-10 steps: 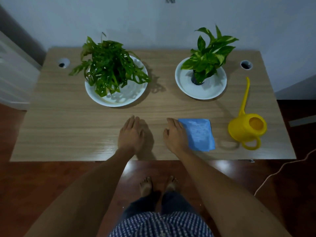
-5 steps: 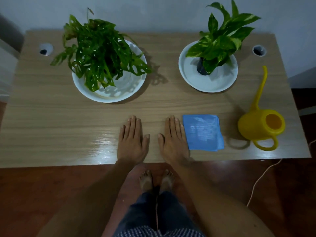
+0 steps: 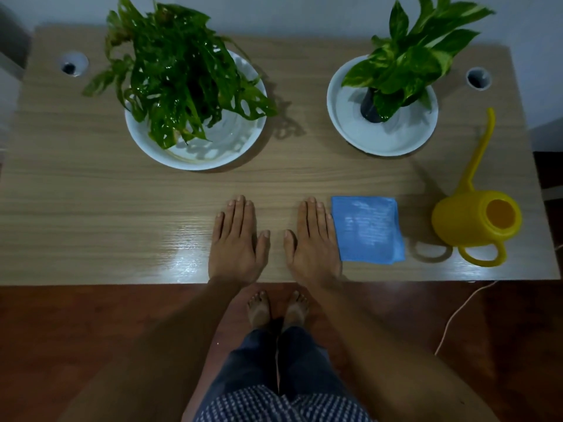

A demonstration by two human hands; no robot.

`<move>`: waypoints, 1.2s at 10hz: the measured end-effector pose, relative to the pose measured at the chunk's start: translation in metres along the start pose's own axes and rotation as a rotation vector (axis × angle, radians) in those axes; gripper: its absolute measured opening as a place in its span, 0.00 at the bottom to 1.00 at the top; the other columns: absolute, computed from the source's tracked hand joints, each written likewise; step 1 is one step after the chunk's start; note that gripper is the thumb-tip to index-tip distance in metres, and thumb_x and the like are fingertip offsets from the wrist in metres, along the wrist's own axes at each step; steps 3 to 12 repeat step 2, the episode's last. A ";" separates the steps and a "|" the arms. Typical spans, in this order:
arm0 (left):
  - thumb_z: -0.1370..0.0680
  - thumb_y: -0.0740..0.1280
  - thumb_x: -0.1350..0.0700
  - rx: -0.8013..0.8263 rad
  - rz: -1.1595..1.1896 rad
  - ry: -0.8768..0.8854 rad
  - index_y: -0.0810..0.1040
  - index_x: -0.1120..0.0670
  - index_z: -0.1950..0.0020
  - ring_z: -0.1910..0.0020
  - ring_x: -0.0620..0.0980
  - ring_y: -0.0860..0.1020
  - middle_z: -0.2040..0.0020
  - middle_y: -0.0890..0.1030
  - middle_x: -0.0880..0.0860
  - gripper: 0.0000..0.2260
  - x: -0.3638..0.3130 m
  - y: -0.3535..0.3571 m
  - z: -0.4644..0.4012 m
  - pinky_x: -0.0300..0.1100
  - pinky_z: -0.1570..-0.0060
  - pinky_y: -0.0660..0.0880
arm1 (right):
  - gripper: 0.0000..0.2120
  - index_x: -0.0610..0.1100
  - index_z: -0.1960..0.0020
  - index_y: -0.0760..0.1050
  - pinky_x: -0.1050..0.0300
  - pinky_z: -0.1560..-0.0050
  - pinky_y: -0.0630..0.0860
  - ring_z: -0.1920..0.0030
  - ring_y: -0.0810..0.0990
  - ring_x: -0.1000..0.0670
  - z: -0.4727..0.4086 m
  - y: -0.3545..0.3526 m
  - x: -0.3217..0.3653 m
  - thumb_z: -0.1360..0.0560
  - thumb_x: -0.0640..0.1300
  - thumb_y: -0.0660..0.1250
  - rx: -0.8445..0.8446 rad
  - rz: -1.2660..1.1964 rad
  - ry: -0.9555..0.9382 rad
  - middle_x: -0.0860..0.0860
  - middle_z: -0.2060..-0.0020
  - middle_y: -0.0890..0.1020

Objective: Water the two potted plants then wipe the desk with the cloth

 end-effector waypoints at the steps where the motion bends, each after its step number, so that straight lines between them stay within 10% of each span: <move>1: 0.15 0.50 0.41 -0.004 -0.005 0.010 0.53 0.57 0.16 0.15 0.52 0.47 0.15 0.53 0.56 0.32 0.001 0.001 0.001 0.57 0.18 0.51 | 0.32 0.38 0.19 0.51 0.45 0.21 0.51 0.19 0.49 0.46 0.001 -0.001 0.001 0.16 0.56 0.48 0.023 0.018 -0.014 0.42 0.19 0.54; 12: 0.15 0.50 0.41 -0.011 0.019 0.000 0.53 0.57 0.16 0.15 0.52 0.47 0.15 0.53 0.56 0.32 0.000 -0.002 0.000 0.57 0.18 0.51 | 0.32 0.38 0.19 0.52 0.46 0.21 0.50 0.19 0.49 0.46 0.001 -0.015 0.004 0.16 0.55 0.50 0.024 -0.044 0.019 0.42 0.19 0.54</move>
Point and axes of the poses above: each hand's wrist, its own z-axis away from the middle knuckle, its own y-axis out of the palm, x = y × z, the point moved 6 cm from there along -z, towards the middle knuckle
